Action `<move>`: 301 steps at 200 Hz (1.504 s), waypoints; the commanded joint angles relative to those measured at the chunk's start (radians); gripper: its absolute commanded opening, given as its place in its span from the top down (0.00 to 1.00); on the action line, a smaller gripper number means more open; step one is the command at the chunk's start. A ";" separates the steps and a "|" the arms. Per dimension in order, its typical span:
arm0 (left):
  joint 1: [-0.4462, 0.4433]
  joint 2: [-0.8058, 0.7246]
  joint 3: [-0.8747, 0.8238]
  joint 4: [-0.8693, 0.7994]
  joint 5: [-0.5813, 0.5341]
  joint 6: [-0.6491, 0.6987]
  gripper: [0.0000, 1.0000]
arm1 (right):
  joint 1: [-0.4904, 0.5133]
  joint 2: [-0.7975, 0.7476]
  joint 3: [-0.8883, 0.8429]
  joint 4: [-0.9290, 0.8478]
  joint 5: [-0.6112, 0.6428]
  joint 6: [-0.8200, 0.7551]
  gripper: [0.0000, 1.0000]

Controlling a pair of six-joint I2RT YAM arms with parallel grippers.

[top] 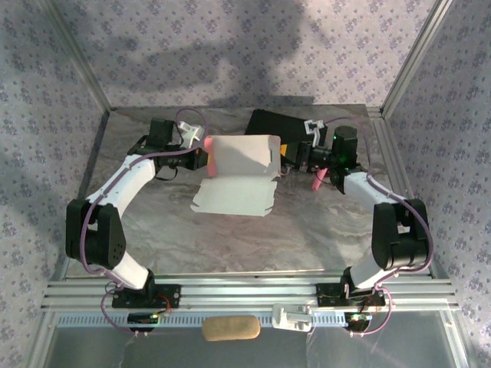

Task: Fold the paper box

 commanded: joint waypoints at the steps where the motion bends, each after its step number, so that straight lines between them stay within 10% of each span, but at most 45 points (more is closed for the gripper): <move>1: -0.003 -0.002 0.028 -0.007 0.008 0.013 1.00 | 0.016 -0.029 -0.006 -0.016 -0.030 -0.033 0.77; 194: -0.038 0.033 0.033 -0.027 -0.085 -0.013 1.00 | 0.103 -0.069 -0.006 -0.154 0.076 -0.154 0.64; 301: -0.090 0.176 0.037 -0.042 -0.230 -0.030 1.00 | 0.087 0.151 0.019 -0.242 0.221 -0.129 0.61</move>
